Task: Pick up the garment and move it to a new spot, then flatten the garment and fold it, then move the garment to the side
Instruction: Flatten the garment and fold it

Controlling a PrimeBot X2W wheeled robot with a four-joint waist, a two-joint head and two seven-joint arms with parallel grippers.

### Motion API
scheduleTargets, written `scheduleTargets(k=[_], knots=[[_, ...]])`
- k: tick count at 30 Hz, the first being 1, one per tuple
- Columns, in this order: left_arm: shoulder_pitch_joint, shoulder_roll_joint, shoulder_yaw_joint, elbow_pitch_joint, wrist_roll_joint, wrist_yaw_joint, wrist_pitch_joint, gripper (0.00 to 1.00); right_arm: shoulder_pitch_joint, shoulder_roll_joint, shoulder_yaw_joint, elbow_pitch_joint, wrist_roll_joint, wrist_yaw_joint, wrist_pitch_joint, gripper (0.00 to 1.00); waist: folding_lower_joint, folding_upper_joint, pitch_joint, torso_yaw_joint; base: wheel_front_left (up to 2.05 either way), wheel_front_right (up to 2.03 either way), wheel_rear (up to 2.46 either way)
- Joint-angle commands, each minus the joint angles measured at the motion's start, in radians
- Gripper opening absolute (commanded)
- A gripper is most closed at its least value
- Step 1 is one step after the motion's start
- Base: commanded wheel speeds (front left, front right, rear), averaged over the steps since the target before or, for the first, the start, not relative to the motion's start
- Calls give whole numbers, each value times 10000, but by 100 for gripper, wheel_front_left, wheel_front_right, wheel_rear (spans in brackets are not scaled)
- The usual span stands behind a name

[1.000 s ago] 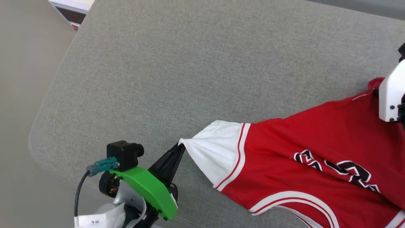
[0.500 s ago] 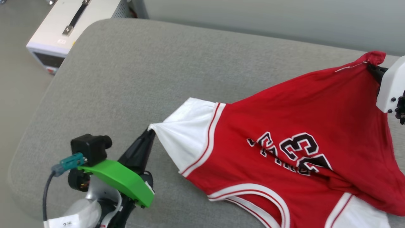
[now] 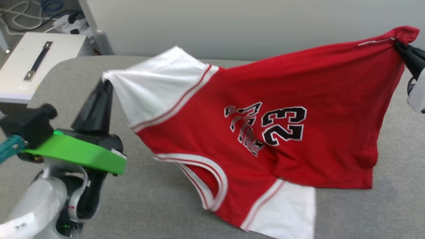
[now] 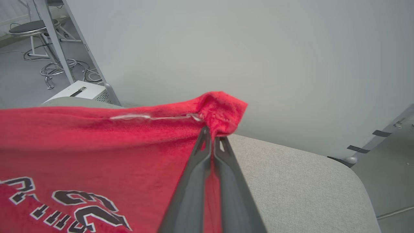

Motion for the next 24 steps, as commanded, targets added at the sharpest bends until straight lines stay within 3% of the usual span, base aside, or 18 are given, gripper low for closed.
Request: scheduleTargets(k=[1, 3, 11, 24], knots=[[-360, 105, 204, -150, 104, 115, -134, 0, 177, -37, -120, -282, 99, -7, 1, 0, 0, 0, -268, -408, 0, 0, 0], [-892, 218, 499, -516, 284, 184, -287, 0, 337, 60, -456, -1113, 115, -7, 69, 0, 0, 0, -285, -601, 0, 0, 0], [-1986, 441, 932, -1269, 668, 326, -424, 0, 430, 303, -1048, -2476, -21, -7, 98, 0, 0, 0, -192, -905, 0, 0, 0], [-3565, 1065, 1249, -1833, 1134, 368, 57, 0, 125, 560, -1749, -3247, -454, -7, -447, 0, 0, 0, 497, -1073, 0, 0, 0]])
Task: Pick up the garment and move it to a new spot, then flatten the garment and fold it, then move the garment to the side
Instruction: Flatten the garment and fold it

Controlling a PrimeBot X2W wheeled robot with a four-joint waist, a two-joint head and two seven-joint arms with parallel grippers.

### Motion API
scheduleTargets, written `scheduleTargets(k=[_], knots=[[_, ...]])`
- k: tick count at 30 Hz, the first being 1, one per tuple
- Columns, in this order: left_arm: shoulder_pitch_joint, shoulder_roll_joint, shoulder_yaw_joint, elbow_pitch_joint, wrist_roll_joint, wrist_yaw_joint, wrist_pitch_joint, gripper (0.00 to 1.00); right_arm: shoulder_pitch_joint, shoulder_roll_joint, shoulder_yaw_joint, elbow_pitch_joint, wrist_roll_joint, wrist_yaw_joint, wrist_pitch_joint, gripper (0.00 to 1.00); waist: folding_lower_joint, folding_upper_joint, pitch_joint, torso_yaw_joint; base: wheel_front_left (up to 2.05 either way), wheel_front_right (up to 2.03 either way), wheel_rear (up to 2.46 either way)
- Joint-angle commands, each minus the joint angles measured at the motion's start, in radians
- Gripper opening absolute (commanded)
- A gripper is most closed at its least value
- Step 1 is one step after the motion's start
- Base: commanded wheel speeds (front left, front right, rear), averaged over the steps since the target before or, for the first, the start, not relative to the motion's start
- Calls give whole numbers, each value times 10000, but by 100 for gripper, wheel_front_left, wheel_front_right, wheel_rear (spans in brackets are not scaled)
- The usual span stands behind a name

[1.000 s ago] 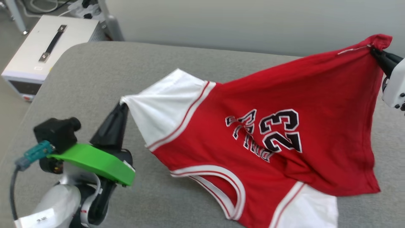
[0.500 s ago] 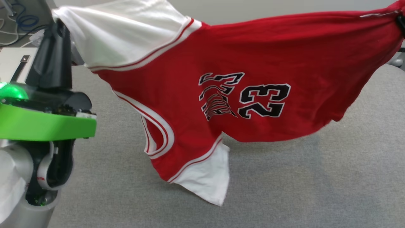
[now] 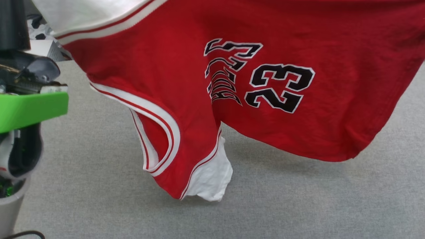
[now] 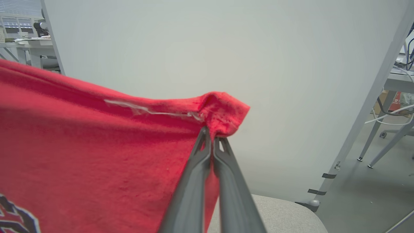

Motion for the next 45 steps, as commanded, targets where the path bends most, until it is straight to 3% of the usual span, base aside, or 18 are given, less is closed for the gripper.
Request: scheduleTargets(k=[1, 11, 21, 26, 32, 38, 45], knots=[[-382, 174, 34, -30, 94, -68, 103, 0, -214, -15, -95, -59, -119, -9, -104, 0, 0, 0, 333, -33, 0, 0, 0], [-2528, 871, 84, 751, 109, -948, 581, 0, -1707, -344, -125, 280, -589, -9, -555, 0, 0, 0, 2156, -17, 0, 0, 0], [-6175, 1012, -244, 3416, 254, -2365, 482, 0, -4964, -554, 396, 2511, -1236, -9, -1781, 0, 0, 0, 4359, 30, 0, 0, 0], [-8501, 635, -763, 5498, 679, -2992, 355, 0, -6872, -555, 762, 4140, -1771, -9, -2604, 0, 0, 0, 5185, 97, 0, 0, 0], [-11037, 155, -1360, 8091, 1552, -3394, -345, 0, -8993, -94, 1162, 6190, -2483, -9, -3679, 0, 0, 0, 5946, 15, 0, 0, 0], [-13013, -353, -1839, 10325, 2255, -3583, -1423, 0, -10678, 557, 1235, 8103, -3298, -9, -4906, 0, 0, 0, 6485, -92, 0, 0, 0], [-14202, -785, -1904, 11790, 2879, -3542, -2278, 0, -11753, 1368, 938, 9868, -4058, -9, -6191, 0, 0, 0, 6806, -144, 0, 0, 0]])
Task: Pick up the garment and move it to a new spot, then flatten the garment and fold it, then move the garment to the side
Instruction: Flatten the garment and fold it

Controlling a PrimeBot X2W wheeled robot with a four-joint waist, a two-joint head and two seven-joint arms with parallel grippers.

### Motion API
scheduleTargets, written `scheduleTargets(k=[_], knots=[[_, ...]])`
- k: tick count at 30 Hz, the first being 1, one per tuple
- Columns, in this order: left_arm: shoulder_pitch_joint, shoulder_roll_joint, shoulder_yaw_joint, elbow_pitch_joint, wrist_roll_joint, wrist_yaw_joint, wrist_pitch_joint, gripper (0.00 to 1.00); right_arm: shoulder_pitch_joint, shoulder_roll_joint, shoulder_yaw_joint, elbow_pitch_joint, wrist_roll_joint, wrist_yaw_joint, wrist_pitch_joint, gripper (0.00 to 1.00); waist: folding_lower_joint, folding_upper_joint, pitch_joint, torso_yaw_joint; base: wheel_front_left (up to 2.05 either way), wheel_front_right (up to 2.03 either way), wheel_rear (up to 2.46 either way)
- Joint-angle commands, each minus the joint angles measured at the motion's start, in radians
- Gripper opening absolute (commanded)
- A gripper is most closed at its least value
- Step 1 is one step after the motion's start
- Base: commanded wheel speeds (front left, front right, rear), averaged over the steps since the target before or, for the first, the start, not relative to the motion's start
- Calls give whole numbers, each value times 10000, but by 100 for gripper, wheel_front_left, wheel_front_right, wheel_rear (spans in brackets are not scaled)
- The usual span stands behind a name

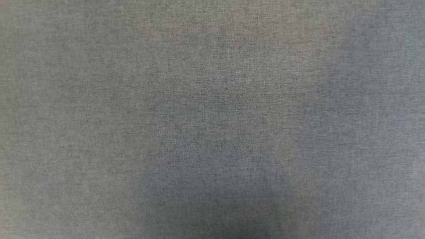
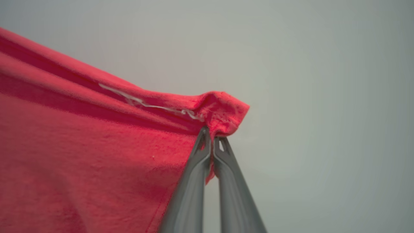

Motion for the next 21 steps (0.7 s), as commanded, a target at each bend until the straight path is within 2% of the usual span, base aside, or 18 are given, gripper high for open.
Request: scheduleTargets(k=[1, 5, 12, 21], knots=[[-138, 14, 133, 144, 75, 78, -78, 0, -67, 1, -85, 268, -135, -38, -186, 0, -2, -1, 134, -17, 0, 0, 0], [497, -208, 357, -234, 97, -42, -97, 0, 26, 195, 66, 882, -217, -38, -628, 0, -2, -1, 215, 85, 0, 0, 0], [3179, -891, 736, -1367, -99, -183, -101, 0, 913, 184, 622, 1526, 50, -38, -1442, 0, -2, -1, 32, 390, 0, 0, 0], [7013, -1939, 581, -2316, -881, -229, -102, 0, 3095, -71, 2077, 1292, 692, -38, -2198, 0, -2, -1, -979, 668, 0, 0, 0]])
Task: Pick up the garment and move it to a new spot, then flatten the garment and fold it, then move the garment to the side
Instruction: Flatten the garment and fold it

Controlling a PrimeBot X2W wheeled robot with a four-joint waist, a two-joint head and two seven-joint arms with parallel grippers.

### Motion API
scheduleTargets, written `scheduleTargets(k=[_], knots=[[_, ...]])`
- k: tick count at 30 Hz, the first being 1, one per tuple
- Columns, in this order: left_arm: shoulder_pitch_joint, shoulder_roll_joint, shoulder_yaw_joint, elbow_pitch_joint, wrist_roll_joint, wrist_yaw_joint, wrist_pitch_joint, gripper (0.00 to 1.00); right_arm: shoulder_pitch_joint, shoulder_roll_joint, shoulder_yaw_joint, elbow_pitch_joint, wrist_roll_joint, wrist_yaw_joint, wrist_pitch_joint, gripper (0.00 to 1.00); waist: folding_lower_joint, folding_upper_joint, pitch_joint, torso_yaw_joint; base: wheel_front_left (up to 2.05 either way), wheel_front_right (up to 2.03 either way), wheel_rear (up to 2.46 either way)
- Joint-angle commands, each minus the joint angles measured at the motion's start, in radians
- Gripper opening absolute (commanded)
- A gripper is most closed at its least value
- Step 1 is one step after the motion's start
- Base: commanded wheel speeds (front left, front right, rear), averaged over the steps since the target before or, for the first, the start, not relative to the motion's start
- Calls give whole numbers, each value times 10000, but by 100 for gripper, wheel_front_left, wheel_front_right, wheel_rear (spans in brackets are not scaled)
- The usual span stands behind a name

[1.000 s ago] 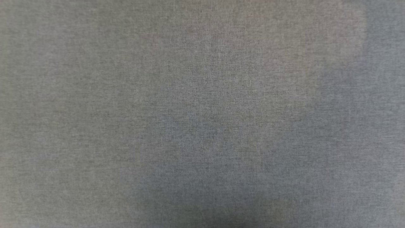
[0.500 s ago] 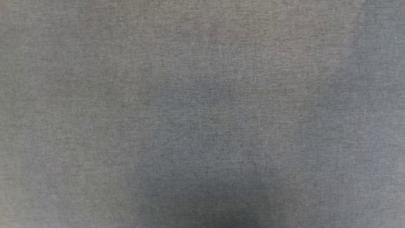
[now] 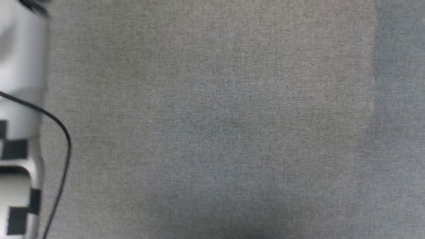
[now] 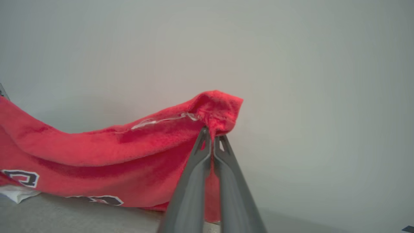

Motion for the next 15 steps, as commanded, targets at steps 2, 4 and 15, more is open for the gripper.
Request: scheduleTargets(k=[2, 4, 15], knots=[[947, -174, -188, -148, -310, -27, -58, 0, 824, -193, 410, -235, 221, -19, -124, 0, -1, 0, -725, 209, 0, 0, 0], [1762, -268, -376, -256, -537, -28, -58, 0, 1553, -345, 717, -443, 457, -19, -169, 0, -1, 0, -1084, 274, 0, 0, 0], [5806, -41, -1892, -154, -1623, -29, -55, 0, 5773, -1365, 1999, -1625, 2093, -19, 154, 0, -1, 0, -2898, 487, 0, 0, 0]])
